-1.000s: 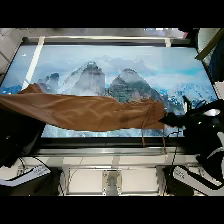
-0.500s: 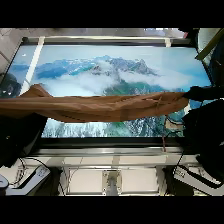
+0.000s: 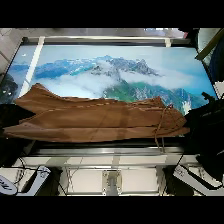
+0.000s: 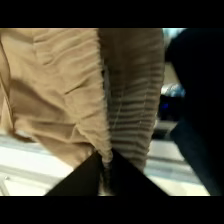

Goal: Fold the clothes and pants, and hang the long-sleeved shirts on hangers.

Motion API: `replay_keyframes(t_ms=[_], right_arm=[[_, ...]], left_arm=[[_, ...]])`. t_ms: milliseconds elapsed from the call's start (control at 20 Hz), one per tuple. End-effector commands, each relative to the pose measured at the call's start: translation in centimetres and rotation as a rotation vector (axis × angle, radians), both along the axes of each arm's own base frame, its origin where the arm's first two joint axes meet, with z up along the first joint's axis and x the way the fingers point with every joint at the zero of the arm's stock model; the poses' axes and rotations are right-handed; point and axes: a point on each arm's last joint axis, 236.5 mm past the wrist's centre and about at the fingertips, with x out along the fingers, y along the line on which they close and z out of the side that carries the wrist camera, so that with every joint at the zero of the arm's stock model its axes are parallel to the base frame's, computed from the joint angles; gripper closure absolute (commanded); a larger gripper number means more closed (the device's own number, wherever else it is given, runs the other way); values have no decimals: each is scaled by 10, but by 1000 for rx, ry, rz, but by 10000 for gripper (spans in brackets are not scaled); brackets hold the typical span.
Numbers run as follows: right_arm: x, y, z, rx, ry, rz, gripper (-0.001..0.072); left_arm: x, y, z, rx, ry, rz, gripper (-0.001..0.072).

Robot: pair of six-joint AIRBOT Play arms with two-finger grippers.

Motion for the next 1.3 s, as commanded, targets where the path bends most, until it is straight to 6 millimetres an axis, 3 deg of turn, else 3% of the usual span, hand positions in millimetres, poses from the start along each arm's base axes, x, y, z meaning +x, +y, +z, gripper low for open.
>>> replay_keyframes(t_ms=[0, 50, 200, 250, 300, 350, 450, 550, 650, 800, 1050, 1250], right_arm=[[-14, 5, -2, 27, 45, 4, 239], [-6, -2, 10, 6, 16, 6, 239], [49, -39, 63, -140, -192, -77, 252], [74, -48, 83, -167, -292, -141, 257], [100, -52, 104, -168, -406, -187, 257], [119, -49, 121, -146, -495, -212, 257], [143, -36, 139, -102, -594, -224, 257], [146, -23, 136, -96, -586, -184, 257], [144, -9, 132, -75, -563, -145, 257], [142, 2, 131, -41, -527, -160, 257], [145, 25, 131, -3, -502, -162, 258], [151, 53, 132, 12, -515, -101, 258]], left_arm=[[20, -1, 15, -9, -99, 15, 191], [34, 6, 36, 22, -168, 22, 98], [84, 35, 123, 141, -471, 75, 105], [97, 41, 141, 169, -517, 72, 107], [109, 42, 142, 155, -508, 56, 109], [121, 39, 132, 115, -470, 33, 108], [142, 25, 87, -15, -331, -13, 108], [152, 11, 32, -105, -170, -79, 104], [150, 8, -14, -160, -49, -89, 104], [150, 14, -59, -257, 17, 11, 104], [176, 32, -93, -221, -23, 45, 106], [222, 29, -95, -265, -198, 55, 133]])
